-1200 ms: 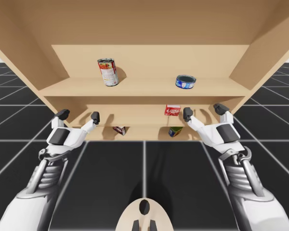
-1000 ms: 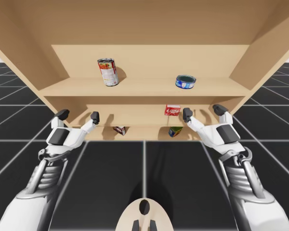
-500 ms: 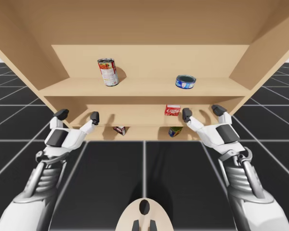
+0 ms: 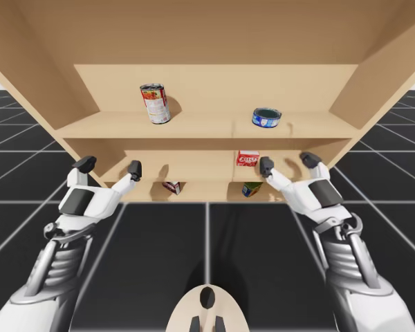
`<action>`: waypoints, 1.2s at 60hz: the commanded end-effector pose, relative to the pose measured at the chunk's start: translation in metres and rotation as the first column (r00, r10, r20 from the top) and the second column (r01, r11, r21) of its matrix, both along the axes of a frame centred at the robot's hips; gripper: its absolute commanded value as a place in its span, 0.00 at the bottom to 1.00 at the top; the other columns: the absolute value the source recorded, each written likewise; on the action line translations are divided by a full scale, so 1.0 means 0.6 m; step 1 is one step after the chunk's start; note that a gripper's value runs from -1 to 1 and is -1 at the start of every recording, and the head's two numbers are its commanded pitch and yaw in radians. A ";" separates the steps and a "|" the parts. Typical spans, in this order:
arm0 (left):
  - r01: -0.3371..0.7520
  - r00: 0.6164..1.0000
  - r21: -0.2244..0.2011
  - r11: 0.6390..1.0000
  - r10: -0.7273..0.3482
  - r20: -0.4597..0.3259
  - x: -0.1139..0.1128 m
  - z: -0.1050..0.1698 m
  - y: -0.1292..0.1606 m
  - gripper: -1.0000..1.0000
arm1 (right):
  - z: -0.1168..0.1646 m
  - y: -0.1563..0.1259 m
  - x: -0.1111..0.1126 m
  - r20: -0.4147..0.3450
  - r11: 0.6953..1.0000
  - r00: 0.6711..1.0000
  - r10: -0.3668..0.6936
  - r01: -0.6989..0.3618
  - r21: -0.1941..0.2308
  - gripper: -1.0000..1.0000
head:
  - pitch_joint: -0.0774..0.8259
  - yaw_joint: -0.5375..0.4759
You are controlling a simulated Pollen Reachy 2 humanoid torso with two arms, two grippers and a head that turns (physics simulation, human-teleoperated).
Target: Find the gelatin box on the shelf and bring it to me.
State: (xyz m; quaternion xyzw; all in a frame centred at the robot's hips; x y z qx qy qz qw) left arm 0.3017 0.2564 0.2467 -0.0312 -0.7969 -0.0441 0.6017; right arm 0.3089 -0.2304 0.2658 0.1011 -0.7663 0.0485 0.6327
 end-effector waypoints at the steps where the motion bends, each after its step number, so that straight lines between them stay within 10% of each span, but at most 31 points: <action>1: -0.004 1.000 -0.009 1.000 0.004 -0.004 -0.001 0.001 0.001 0.00 | 0.018 0.020 -0.022 -0.051 0.997 0.997 0.057 -0.054 0.058 0.00 | 0.52 0.34; 18: -0.005 1.000 -0.003 1.000 0.005 -0.018 0.006 -0.004 0.001 0.00 | -0.018 0.109 -0.030 -0.157 0.999 0.987 -0.029 0.036 0.038 0.00 | 0.53 0.33; 72: -0.022 0.999 0.006 1.000 0.022 -0.026 0.014 -0.009 0.005 0.00 | -0.074 0.209 0.155 -0.287 0.987 0.945 -0.154 0.161 0.001 0.00 | 0.55 0.33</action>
